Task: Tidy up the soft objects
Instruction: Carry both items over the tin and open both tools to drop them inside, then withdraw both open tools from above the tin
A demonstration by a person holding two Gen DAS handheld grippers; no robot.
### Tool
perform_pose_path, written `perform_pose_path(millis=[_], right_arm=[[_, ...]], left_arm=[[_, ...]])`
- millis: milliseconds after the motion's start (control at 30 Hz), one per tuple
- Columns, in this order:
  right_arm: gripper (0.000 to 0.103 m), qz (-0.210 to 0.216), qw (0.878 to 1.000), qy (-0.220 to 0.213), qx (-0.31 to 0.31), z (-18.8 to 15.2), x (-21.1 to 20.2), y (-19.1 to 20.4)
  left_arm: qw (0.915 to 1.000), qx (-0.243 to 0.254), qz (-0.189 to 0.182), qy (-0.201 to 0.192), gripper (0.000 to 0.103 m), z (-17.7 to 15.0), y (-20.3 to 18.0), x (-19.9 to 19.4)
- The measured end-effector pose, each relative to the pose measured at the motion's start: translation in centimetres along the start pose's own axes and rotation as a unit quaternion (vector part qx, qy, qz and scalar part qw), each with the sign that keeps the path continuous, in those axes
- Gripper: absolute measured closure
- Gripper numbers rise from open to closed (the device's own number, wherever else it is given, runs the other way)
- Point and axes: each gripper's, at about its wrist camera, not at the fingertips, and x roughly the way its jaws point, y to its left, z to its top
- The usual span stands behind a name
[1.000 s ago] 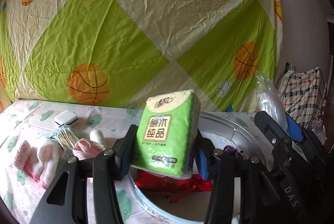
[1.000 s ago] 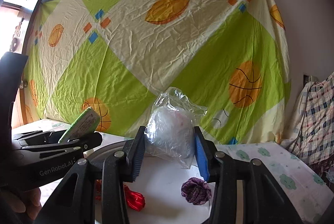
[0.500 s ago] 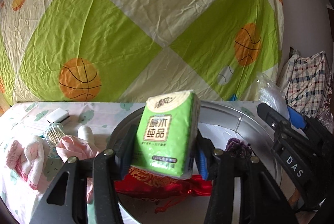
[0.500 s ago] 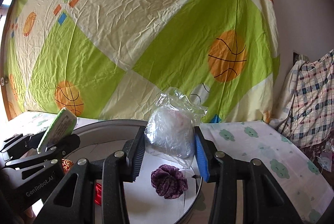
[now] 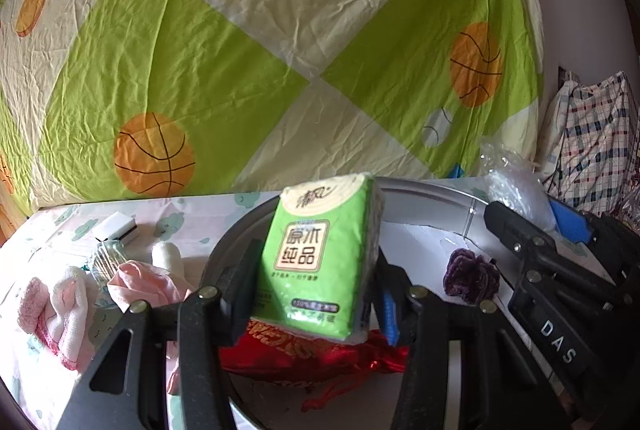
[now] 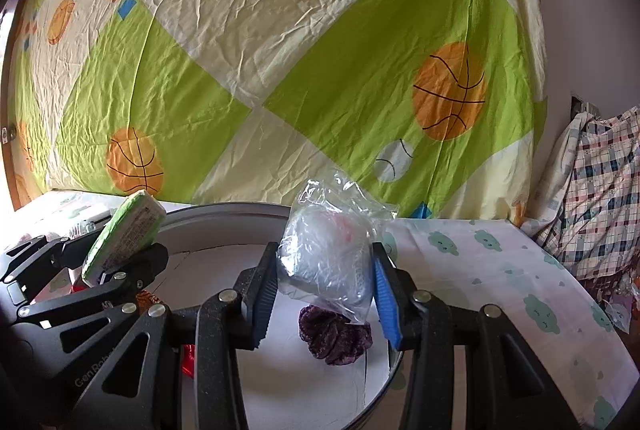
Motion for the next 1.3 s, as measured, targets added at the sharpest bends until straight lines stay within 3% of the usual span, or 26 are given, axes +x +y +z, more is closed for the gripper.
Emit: perform_pose_path(millis=[533,600,700,833,900,1000,1300], right_arm=[[0.054,0.008,1.000,0.012,-0.008,0.0,0.5,0.4],[0.042,0.009,1.000,0.011,-0.007,0.0,0.4,0.5],[0.028,-0.010,1.000,0.007,0.006,-0.1,0.2,0.1],[0.015,-0.012,0.998,-0.008,0.061,-0.1,-0.4,-1.5],[0.009,-0.007,0.996,-0.015,0.089,0.1,-0.6,-2.3],[0.008,-0.008,0.993,-0.023,0.112,0.1,-0.9,-3.0],[0.008,-0.014,0.995,-0.032,0.092,0.1,-1.2,-2.2]], left_arm=[[0.9995,0.000,0.000,0.031,0.053,0.0,0.0,0.9],[0.9995,-0.001,0.001,0.031,0.052,0.0,0.0,0.9],[0.9995,-0.006,0.014,0.028,0.037,0.0,0.3,0.8],[0.9986,-0.029,0.044,0.005,0.000,0.0,1.2,0.0],[0.9973,-0.040,0.061,-0.012,0.000,0.0,1.7,-0.4],[0.9973,-0.043,0.058,-0.016,0.000,0.1,2.2,-0.6],[0.9975,-0.007,0.065,-0.026,0.000,0.0,1.0,-1.2]])
